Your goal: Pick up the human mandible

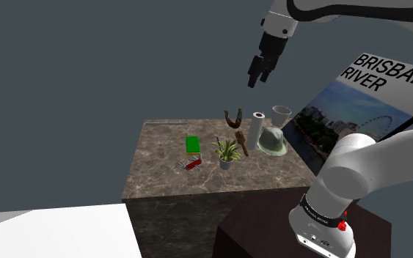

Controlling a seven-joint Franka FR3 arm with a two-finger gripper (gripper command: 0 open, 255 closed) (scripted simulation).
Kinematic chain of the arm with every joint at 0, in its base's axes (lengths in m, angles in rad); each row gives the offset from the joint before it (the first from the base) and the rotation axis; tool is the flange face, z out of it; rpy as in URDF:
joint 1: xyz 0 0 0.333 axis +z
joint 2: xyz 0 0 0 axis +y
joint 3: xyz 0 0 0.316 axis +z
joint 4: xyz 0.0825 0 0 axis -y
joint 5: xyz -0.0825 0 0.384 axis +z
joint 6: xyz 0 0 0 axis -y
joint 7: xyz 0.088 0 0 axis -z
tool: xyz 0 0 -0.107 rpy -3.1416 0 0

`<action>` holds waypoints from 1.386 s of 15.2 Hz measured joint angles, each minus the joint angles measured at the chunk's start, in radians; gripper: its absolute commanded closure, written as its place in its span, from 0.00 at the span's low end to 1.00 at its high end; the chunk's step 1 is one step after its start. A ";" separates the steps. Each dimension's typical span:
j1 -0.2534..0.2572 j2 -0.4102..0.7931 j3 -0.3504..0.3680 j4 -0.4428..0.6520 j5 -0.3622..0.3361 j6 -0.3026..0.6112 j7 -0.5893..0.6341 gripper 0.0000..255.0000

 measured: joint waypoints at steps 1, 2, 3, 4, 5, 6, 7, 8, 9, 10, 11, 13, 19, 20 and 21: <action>0.000 0.000 0.000 0.000 0.000 0.000 0.000 0.00; -0.001 0.011 -0.004 -0.003 -0.002 0.013 -0.003 0.00; -0.005 0.022 -0.013 -0.012 -0.007 0.032 -0.013 0.00; -0.011 0.037 -0.026 -0.024 -0.014 0.057 -0.025 0.00; -0.013 0.057 -0.034 -0.036 -0.018 0.086 -0.031 0.00; -0.017 0.077 -0.043 -0.044 -0.023 0.113 -0.039 0.00; -0.020 0.098 -0.051 -0.054 -0.027 0.141 -0.047 0.00; -0.023 0.120 -0.058 -0.056 -0.029 0.164 -0.052 0.00; -0.027 0.142 -0.070 -0.055 -0.034 0.183 -0.063 0.00; -0.031 0.174 -0.084 -0.067 -0.038 0.224 -0.076 0.00; -0.033 0.209 -0.094 -0.056 -0.040 0.248 -0.085 0.00; -0.038 0.264 -0.112 -0.053 -0.044 0.297 -0.102 0.00; -0.052 0.459 -0.177 -0.025 -0.036 0.455 -0.170 0.00; -0.053 0.494 -0.185 -0.005 -0.031 0.467 -0.180 0.00; -0.053 0.532 -0.193 0.010 -0.024 0.489 -0.190 0.00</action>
